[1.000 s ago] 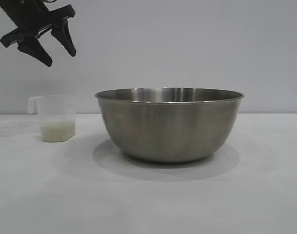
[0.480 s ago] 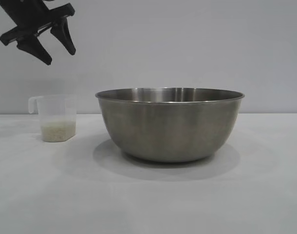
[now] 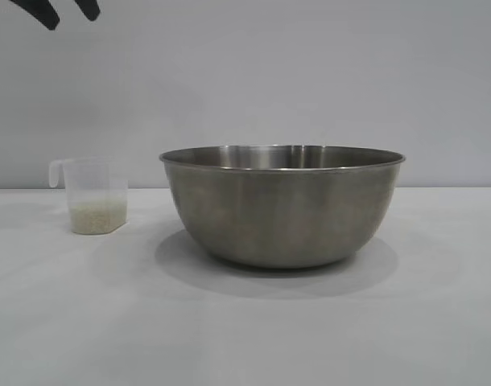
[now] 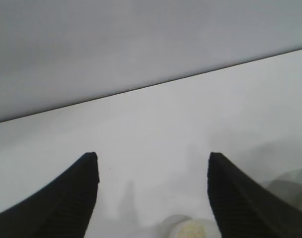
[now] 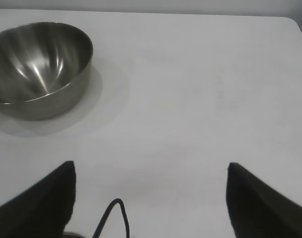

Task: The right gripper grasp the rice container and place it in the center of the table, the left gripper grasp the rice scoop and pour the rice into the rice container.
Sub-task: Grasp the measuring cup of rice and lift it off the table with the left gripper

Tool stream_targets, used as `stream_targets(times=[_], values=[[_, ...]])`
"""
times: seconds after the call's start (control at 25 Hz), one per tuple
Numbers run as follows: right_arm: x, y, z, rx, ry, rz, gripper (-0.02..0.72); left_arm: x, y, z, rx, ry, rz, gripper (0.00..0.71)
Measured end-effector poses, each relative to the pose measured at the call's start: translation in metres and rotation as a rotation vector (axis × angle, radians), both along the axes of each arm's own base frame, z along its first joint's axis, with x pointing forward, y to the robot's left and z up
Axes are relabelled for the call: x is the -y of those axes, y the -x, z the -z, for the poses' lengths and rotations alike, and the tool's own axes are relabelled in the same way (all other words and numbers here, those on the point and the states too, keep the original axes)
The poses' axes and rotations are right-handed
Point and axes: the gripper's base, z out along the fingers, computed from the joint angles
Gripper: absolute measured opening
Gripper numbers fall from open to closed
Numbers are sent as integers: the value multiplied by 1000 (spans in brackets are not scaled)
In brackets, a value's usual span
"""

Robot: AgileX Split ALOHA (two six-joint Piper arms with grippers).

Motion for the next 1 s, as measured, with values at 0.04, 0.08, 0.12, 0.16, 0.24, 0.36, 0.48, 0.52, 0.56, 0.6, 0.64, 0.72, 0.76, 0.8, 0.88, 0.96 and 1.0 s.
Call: stream_targets(times=[0.04, 0.08, 0.12, 0.16, 0.24, 0.36, 0.48, 0.52, 0.56, 0.6, 0.64, 0.72, 0.76, 0.8, 0.88, 0.96, 1.0], values=[[0, 0, 0, 0, 0, 0, 568, -1, 2, 0, -16, -8, -7, 399], [0, 0, 0, 0, 0, 0, 568, -2, 4, 0, -37, -16, -13, 399], [0, 0, 0, 0, 0, 0, 568, -3, 6, 2, -68, -27, -24, 399], [0, 0, 0, 0, 0, 0, 568, -5, 8, 4, -98, -44, -34, 399], [0, 0, 0, 0, 0, 0, 568, -9, 12, 6, -147, -90, -50, 399], [0, 0, 0, 0, 0, 0, 568, -18, 20, 5, -203, -180, -96, 399], [0, 0, 0, 0, 0, 0, 568, -28, 31, -1, -256, -249, -182, 399], [0, 0, 0, 0, 0, 0, 568, -30, 34, -3, -268, -258, -204, 399], [0, 0, 0, 0, 0, 0, 568, -32, 37, -5, -280, -262, -226, 399], [0, 0, 0, 0, 0, 0, 568, -33, 40, -7, -290, -263, -245, 399], [0, 0, 0, 0, 0, 0, 568, -34, 42, -9, -293, -266, -257, 399], [0, 0, 0, 0, 0, 0, 568, -35, 49, -15, -297, -257, -273, 399], [0, 0, 0, 0, 0, 0, 568, -35, 52, -20, -286, -255, -274, 399], [0, 0, 0, 0, 0, 0, 568, -35, 56, -25, -274, -252, -276, 399], [0, 0, 0, 0, 0, 0, 568, -35, 62, -36, -231, -245, -279, 399], [0, 0, 0, 0, 0, 0, 568, -35, 67, -48, -170, -234, -281, 399], [0, 0, 0, 0, 0, 0, 568, -35, 67, -53, -138, -229, -281, 399]])
